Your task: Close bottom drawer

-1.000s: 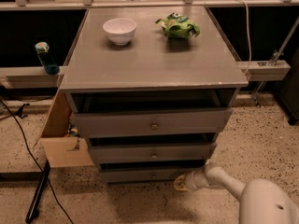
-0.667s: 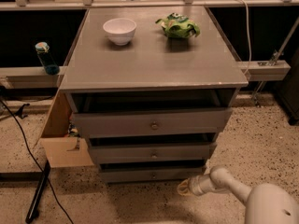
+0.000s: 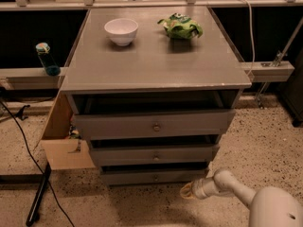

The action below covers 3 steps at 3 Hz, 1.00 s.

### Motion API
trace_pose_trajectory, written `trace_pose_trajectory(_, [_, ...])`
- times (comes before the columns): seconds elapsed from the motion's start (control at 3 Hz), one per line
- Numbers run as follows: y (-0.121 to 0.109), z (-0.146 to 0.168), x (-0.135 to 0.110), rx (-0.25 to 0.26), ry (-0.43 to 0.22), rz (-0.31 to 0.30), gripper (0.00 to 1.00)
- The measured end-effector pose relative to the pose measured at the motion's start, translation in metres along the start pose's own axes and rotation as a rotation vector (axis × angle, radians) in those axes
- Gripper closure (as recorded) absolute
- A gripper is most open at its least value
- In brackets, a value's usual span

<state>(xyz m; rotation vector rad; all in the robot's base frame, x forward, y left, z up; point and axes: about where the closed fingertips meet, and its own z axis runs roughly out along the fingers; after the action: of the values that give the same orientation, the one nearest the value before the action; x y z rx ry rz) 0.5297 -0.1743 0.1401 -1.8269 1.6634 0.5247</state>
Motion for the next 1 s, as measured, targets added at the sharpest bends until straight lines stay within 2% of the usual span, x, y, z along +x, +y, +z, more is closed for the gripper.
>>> trace_pose_trajectory(0.33, [0.0000, 0.0000, 0.0000, 0.000, 0.000, 0.000, 0.40])
trace_pose_trajectory(0.67, [0.0001, 0.0001, 0.0000, 0.000, 0.000, 0.000, 0.09])
trace_pose_trajectory(1.0, [0.0001, 0.0002, -0.0001, 0.000, 0.000, 0.000, 0.00])
